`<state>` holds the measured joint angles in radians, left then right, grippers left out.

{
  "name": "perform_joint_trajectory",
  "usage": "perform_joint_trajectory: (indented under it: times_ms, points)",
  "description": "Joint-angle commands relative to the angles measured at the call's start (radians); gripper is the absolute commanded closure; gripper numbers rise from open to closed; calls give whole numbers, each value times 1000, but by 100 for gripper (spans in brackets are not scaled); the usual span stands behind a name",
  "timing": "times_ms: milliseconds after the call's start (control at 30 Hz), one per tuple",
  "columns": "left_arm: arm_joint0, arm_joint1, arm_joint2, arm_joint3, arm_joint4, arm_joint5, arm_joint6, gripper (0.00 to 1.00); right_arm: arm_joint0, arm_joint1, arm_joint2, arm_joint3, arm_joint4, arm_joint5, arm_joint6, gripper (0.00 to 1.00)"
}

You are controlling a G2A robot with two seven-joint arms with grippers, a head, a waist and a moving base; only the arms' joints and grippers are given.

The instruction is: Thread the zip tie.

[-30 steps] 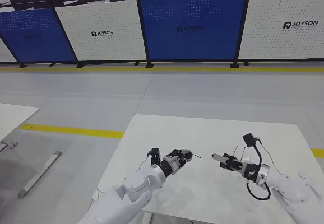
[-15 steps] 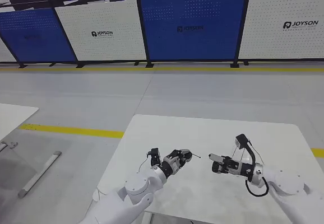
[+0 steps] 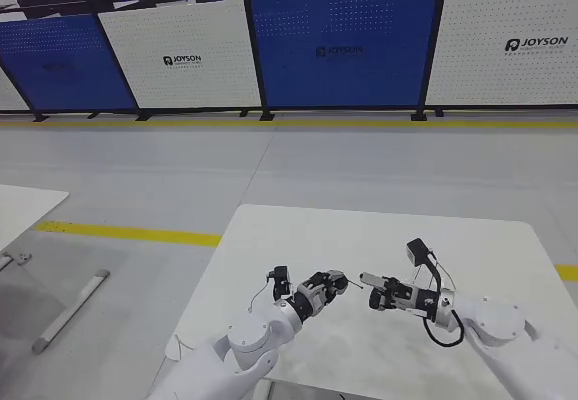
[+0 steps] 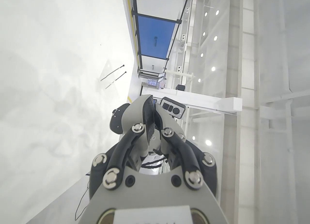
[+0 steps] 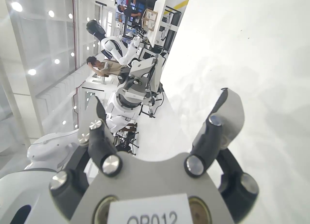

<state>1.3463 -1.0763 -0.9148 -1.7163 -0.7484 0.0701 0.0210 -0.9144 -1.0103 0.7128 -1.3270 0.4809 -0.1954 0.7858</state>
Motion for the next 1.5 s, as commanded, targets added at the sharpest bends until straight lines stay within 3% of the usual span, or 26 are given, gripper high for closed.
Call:
perform_joint_trajectory:
  times_ms: [0,400,433,467,533,633,700,733,800,867,900,1200,1233,1267,1300,1467]
  points:
    - [0,0,0,0,0,0,0,100,0,0,0,0,0,-1,0,0]
    - [-6,-9,-8,8,5,-1,-6,100,-24,-7,31,-14,-24,44,-27,0]
    - [-6,-10,-8,11,5,-1,-6,100,-26,-7,34,-14,-25,45,-24,12]
    - [-6,-12,-8,15,4,1,-8,100,-27,-8,37,-15,-28,48,-19,33]
    - [-7,-14,-8,20,7,4,-13,100,-29,-9,43,-17,-31,51,-11,55]
    - [-8,-17,-9,23,11,9,-19,100,-32,-12,51,-19,-31,53,6,76]
    - [-8,-19,-11,24,15,11,-22,100,-33,-15,55,-19,-34,56,13,95]
    - [-8,-19,-12,25,18,11,-24,100,-33,-16,57,-20,-35,57,17,95]
    - [-7,-22,-13,25,5,17,-33,100,-34,-19,60,-19,-30,54,29,85]
    - [-9,-23,-18,23,12,16,-37,100,-33,-21,63,-14,-36,55,34,98]
    - [-6,-23,-17,21,29,13,-31,100,-33,-22,64,-14,-37,55,35,100]
    - [-13,-34,-14,42,17,36,-51,100,-44,-30,83,-17,-55,59,48,100]
    - [-14,-35,-13,42,13,38,-61,89,-45,-31,84,-19,-58,60,50,100]
    - [-14,-35,-13,42,13,38,-61,35,-47,-31,88,-21,-62,62,52,100]
    - [-14,-35,-13,42,13,38,-61,0,-48,-32,91,-23,-63,62,54,100]
    - [-14,-35,-13,42,13,38,-61,0,-55,-32,102,-26,-47,57,64,100]
